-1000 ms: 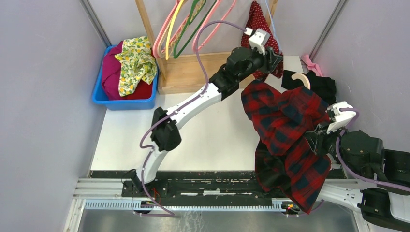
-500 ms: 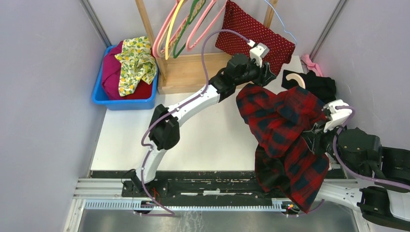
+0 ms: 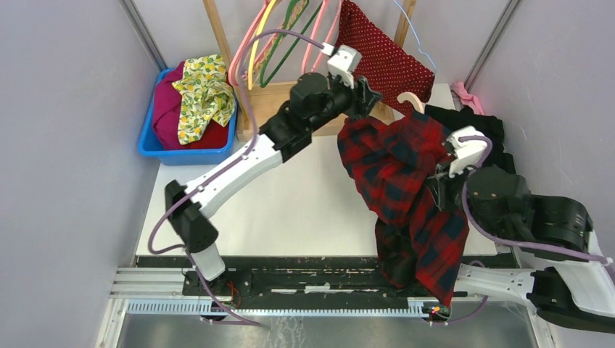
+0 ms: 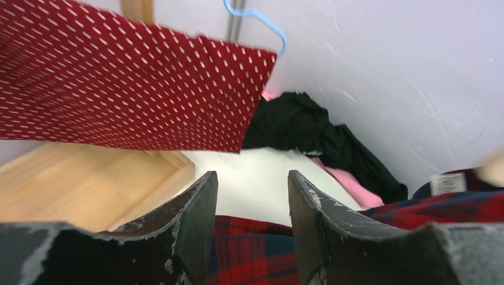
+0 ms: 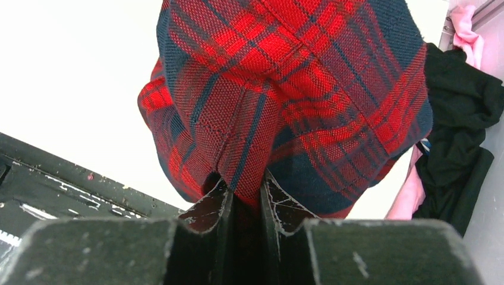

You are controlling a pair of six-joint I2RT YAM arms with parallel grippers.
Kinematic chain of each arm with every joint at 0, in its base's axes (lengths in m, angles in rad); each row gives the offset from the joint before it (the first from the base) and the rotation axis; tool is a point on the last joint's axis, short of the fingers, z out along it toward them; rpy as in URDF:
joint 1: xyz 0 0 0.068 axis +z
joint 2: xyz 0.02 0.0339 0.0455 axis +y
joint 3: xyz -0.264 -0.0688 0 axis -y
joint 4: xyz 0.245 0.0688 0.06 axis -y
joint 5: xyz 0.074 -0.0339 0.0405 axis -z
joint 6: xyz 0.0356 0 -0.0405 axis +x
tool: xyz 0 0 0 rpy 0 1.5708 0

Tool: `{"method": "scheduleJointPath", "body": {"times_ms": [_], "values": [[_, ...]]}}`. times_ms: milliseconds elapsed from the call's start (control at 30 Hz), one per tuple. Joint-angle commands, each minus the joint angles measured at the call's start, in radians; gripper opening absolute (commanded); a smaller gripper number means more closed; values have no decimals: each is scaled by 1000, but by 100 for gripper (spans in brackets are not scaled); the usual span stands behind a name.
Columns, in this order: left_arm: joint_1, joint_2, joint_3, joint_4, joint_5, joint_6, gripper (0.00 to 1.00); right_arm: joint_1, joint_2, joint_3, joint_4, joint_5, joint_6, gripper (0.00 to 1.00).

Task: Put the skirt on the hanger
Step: Place the hanger at the clothesline.

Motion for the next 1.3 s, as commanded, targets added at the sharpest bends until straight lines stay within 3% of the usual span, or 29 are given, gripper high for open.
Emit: {"method": "scheduleJointPath", "body": {"times_ms": [0,167,400,600,900,1267], "values": [[4,-130,1,-78,-173,65,55,-1,47,60,215,71,-45,1],[27,-268,-92,-149,-308,42,56,0,106,84,329,89,-82,1],[64,-557,-359,-158,-338,-32,58,0,257,182,538,153,-205,1],[99,-732,-475,-229,-359,-66,59,-21,469,363,615,182,-293,1],[116,-835,-597,-256,-309,-122,59,-283,639,539,590,-15,-240,1],[127,-819,-627,-241,-286,-131,59,-462,719,623,633,-186,-249,1]]}}
